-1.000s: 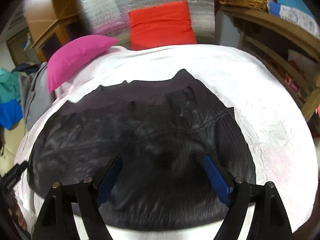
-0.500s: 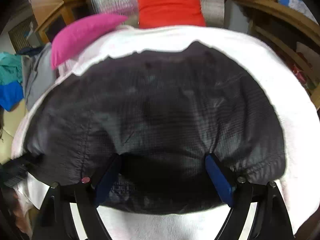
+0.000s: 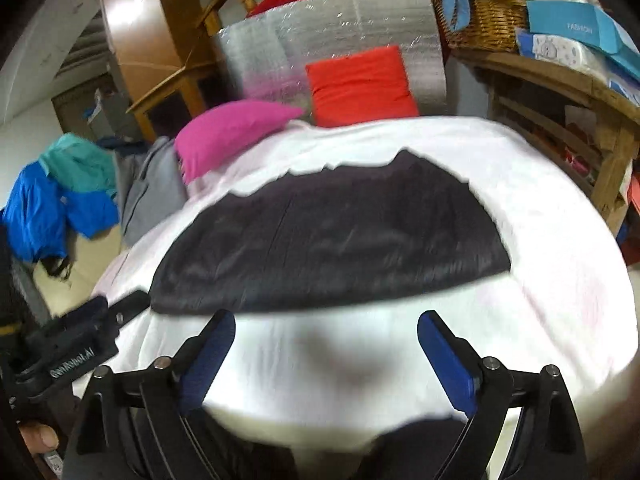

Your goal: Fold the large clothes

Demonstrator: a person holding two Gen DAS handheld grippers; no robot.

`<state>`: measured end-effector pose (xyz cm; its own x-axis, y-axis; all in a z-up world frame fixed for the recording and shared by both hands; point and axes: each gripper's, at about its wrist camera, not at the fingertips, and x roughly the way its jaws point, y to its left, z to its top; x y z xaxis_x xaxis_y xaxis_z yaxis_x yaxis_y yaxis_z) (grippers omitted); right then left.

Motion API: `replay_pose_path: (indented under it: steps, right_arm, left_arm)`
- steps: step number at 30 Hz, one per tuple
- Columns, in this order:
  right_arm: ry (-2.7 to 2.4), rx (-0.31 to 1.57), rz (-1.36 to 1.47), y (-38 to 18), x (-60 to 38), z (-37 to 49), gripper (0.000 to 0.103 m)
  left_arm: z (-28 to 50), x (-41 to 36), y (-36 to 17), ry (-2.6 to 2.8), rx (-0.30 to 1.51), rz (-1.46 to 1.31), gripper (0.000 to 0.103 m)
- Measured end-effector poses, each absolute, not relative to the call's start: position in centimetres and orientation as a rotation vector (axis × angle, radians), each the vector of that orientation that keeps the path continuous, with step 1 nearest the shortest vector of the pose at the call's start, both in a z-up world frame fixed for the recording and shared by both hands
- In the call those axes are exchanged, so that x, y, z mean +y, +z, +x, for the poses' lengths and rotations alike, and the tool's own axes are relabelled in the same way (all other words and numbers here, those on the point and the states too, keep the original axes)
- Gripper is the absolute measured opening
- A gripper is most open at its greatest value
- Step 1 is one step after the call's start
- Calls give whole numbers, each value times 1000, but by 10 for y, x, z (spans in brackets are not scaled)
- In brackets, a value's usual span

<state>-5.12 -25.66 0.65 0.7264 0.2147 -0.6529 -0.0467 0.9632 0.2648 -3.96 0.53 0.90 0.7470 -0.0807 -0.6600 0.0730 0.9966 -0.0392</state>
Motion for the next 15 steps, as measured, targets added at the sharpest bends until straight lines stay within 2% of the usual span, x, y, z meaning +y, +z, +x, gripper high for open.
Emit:
replay_pose_path:
  steps: [9, 11, 13, 15]
  right_arm:
    - [64, 681, 156, 14, -246, -118, 101]
    - [54, 655, 138, 21, -247, -125, 102]
    - [42, 639, 114, 27, -245, -129, 102]
    - [32, 630, 99, 29, -243, -131, 102]
  left_arm:
    - [-91, 8, 21, -70, 683, 14, 91]
    - [-97, 10, 26, -76, 670, 6, 93]
    - [-100, 9, 30, -79, 655, 15, 101]
    - [-105, 9, 31, -82, 643, 12, 101]
